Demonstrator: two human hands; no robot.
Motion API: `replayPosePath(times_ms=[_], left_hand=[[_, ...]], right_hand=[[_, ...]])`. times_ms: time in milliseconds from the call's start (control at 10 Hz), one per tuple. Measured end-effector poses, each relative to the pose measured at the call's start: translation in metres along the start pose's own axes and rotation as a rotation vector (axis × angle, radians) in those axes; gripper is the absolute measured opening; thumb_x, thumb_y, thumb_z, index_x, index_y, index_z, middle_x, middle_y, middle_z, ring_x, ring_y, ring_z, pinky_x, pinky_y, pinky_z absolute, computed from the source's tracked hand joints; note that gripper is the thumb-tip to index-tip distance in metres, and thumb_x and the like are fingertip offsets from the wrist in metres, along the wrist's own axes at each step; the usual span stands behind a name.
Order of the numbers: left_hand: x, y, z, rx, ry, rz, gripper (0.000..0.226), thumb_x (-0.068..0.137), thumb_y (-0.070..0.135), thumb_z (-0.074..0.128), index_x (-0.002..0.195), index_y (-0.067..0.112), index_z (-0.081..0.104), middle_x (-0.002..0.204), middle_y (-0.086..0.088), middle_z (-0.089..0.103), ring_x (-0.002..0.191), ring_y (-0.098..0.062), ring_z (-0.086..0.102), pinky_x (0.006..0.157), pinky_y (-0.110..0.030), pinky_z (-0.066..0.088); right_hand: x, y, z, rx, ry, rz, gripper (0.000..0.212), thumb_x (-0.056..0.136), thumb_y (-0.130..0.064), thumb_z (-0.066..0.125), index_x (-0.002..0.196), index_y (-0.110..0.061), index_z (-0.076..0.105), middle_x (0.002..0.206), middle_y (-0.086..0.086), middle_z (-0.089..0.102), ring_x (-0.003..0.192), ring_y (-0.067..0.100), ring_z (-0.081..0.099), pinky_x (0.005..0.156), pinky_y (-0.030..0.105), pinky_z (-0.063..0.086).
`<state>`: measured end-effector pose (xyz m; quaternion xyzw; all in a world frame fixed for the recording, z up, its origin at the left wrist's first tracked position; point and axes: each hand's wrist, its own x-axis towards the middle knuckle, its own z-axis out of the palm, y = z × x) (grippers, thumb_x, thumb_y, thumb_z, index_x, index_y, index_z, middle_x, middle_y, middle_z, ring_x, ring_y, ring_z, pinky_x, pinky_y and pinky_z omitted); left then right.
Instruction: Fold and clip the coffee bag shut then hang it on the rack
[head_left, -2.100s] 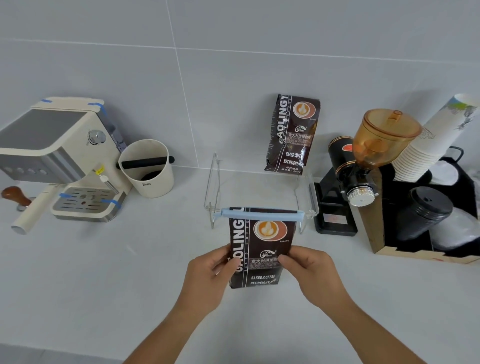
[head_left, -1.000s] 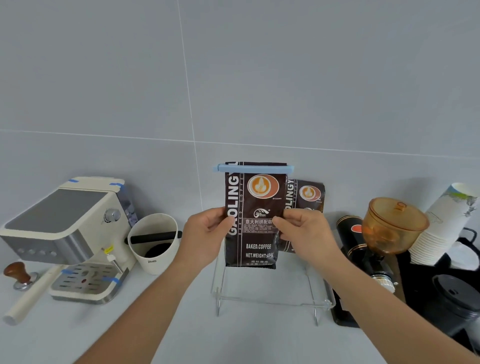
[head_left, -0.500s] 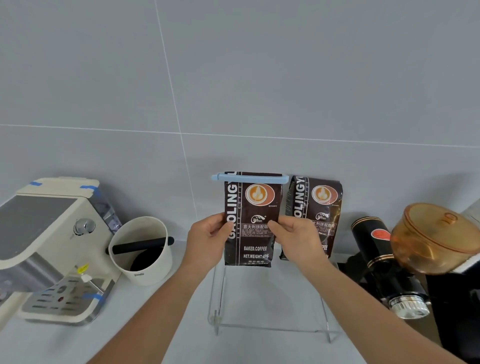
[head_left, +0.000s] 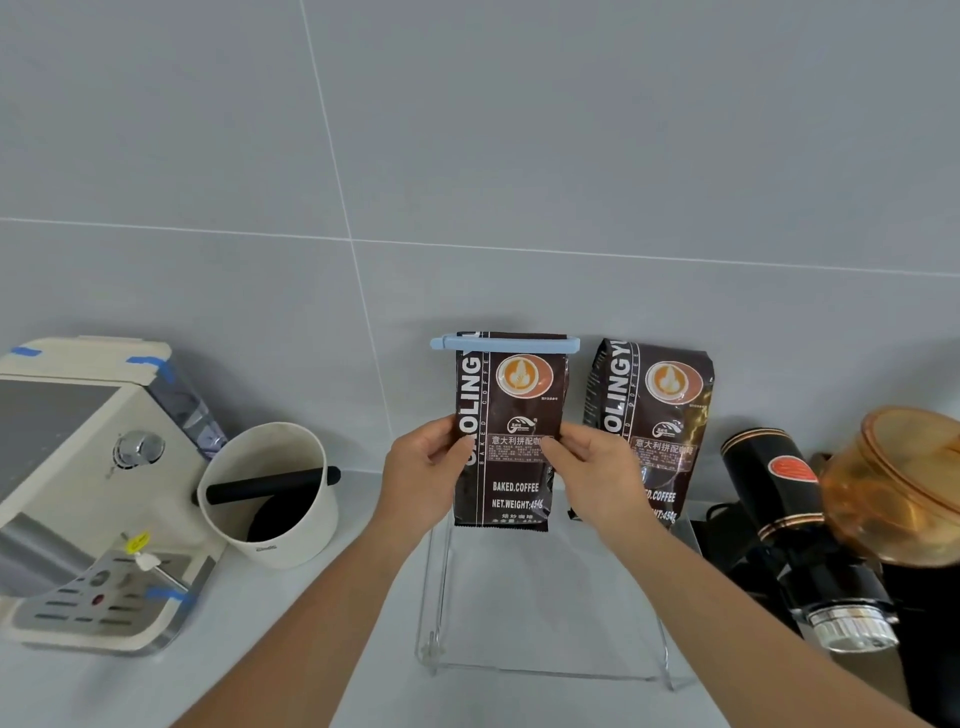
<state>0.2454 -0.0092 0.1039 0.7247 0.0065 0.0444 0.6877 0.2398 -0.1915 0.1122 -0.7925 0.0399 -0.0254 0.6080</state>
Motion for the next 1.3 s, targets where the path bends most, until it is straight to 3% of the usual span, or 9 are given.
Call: replayPosePath(times_ms=[100,300,500,800,1000,1100,1200,1300], left_hand=[[0.007,-0.001,0.001,0.018,-0.004,-0.021,0.027,0.091,0.004,0.058,0.102,0.025,0.071,0.091,0.018,0.074,0.086,-0.001,0.072,0.067,-0.013,0.055],[0.015,0.0,0.001,0.018,-0.02,-0.045,0.032,0.091,0.002,0.057,0.095,0.032,0.069,0.092,0.014,0.075,0.084,-0.002,0.072,0.066,-0.013,0.055],[0.018,-0.002,-0.001,0.016,-0.024,-0.078,0.025,0.09,0.002,0.059,0.108,0.017,0.069,0.092,0.012,0.074,0.083,-0.002,0.072,0.063,-0.012,0.054],[0.018,0.002,-0.002,0.132,0.003,-0.049,0.025,0.087,0.009,0.063,0.098,0.03,0.071,0.09,0.015,0.075,0.081,-0.002,0.072,0.069,-0.017,0.055],[0.015,0.012,-0.003,0.18,0.03,-0.059,0.021,0.089,0.017,0.06,0.095,0.035,0.068,0.099,0.002,0.075,0.087,-0.013,0.069,0.079,-0.032,0.056],[0.013,0.017,-0.008,0.191,0.038,-0.1,0.022,0.088,0.025,0.062,0.109,0.025,0.069,0.107,0.0,0.073,0.091,-0.014,0.066,0.088,-0.037,0.054],[0.007,0.027,-0.015,0.158,0.062,-0.071,0.023,0.085,0.031,0.064,0.108,0.029,0.068,0.11,-0.001,0.071,0.101,-0.018,0.066,0.094,-0.044,0.053],[-0.004,0.044,-0.018,0.001,0.011,-0.08,0.014,0.09,0.026,0.061,0.089,0.037,0.07,0.1,0.005,0.075,0.098,-0.017,0.069,0.088,-0.036,0.055]], right_hand=[[0.005,-0.002,0.001,-0.007,0.011,-0.002,0.023,0.092,-0.011,0.06,0.107,-0.021,0.073,0.101,-0.007,0.077,0.094,0.004,0.07,0.09,0.031,0.056],[0.013,-0.006,0.002,-0.006,0.011,0.012,0.026,0.093,-0.008,0.057,0.109,-0.022,0.072,0.102,-0.007,0.076,0.096,0.005,0.069,0.09,0.031,0.056],[0.015,-0.005,0.002,-0.021,0.01,0.023,0.026,0.092,-0.009,0.058,0.108,-0.024,0.072,0.104,-0.007,0.076,0.097,0.007,0.069,0.092,0.037,0.056],[0.011,-0.011,0.0,-0.029,-0.024,0.055,0.026,0.092,-0.013,0.058,0.105,-0.031,0.072,0.107,-0.009,0.075,0.104,0.01,0.067,0.099,0.042,0.052],[0.005,-0.024,-0.007,0.023,-0.016,0.071,0.047,0.092,-0.008,0.056,0.073,-0.048,0.07,0.081,-0.023,0.075,0.091,0.004,0.07,0.093,0.034,0.055],[-0.001,-0.033,-0.012,0.07,0.003,0.076,0.044,0.092,-0.007,0.057,0.07,-0.044,0.067,0.07,-0.028,0.072,0.081,-0.005,0.067,0.089,0.028,0.052],[-0.01,-0.046,-0.019,0.153,-0.013,0.05,0.04,0.093,-0.007,0.057,0.068,-0.037,0.068,0.075,-0.018,0.072,0.082,0.001,0.065,0.088,0.028,0.054],[-0.02,-0.059,-0.028,0.285,-0.058,0.068,0.035,0.096,-0.008,0.052,0.075,-0.028,0.071,0.078,-0.006,0.077,0.083,0.009,0.07,0.07,0.015,0.057]])
